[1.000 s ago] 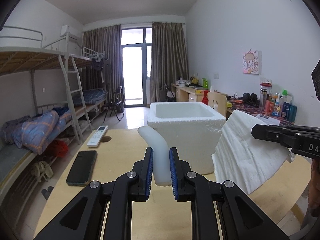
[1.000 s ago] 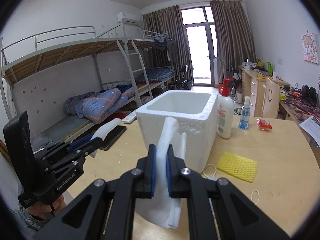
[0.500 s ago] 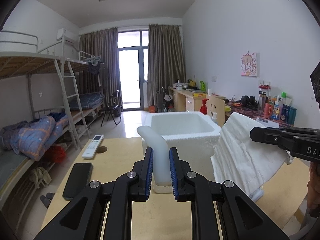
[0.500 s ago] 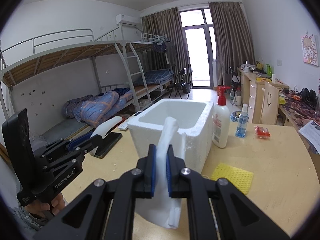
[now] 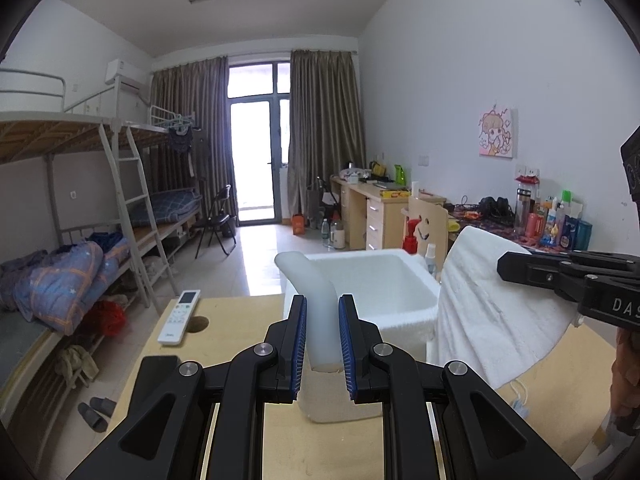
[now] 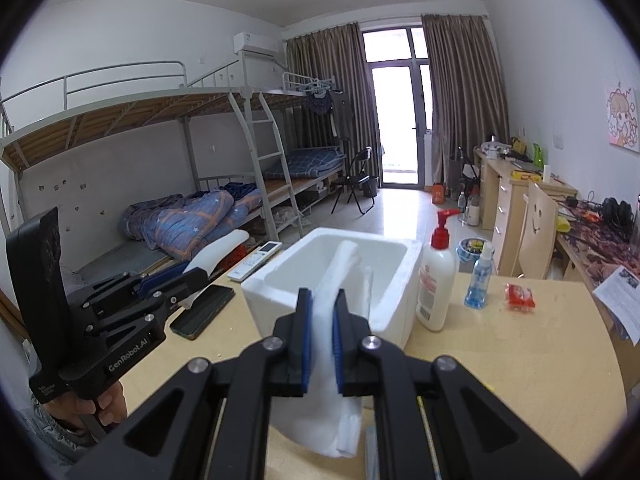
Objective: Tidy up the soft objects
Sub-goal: 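Lower the white tissue into the foam box and open the right gripper, then lower the white foam bar into the box and open the left gripper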
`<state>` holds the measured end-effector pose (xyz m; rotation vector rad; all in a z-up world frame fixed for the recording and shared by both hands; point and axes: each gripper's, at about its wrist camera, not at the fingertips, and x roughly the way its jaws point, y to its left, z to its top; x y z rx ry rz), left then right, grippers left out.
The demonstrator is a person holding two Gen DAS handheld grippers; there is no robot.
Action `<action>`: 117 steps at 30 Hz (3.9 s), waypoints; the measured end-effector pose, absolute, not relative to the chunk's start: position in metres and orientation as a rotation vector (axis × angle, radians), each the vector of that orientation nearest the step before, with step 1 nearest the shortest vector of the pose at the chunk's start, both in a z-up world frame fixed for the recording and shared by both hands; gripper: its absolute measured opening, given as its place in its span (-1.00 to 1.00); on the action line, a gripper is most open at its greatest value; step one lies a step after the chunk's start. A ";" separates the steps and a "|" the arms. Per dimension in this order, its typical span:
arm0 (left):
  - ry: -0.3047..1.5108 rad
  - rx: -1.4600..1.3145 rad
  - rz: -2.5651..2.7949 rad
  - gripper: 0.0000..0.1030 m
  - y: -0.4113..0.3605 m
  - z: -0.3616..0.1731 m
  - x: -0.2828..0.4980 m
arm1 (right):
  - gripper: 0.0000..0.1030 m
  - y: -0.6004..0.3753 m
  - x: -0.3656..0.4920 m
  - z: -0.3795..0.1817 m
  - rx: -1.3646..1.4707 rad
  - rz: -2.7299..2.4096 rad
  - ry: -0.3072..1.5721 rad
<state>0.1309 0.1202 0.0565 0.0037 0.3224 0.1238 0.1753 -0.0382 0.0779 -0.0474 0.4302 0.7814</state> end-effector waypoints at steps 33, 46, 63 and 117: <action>0.305 0.011 0.142 -0.66 0.124 0.076 0.173 | -0.77 -0.010 0.240 0.108 -0.053 0.812 0.378; 0.319 0.003 0.164 -0.66 0.132 0.070 0.180 | -0.76 0.024 0.267 0.075 -0.087 0.823 0.498; 0.335 0.000 0.196 -0.66 0.137 0.066 0.183 | -0.66 0.055 0.287 0.053 -0.151 0.835 0.598; 0.438 0.039 0.012 -0.66 0.081 0.057 0.258 | 0.93 -0.074 0.285 0.066 -0.048 0.644 0.531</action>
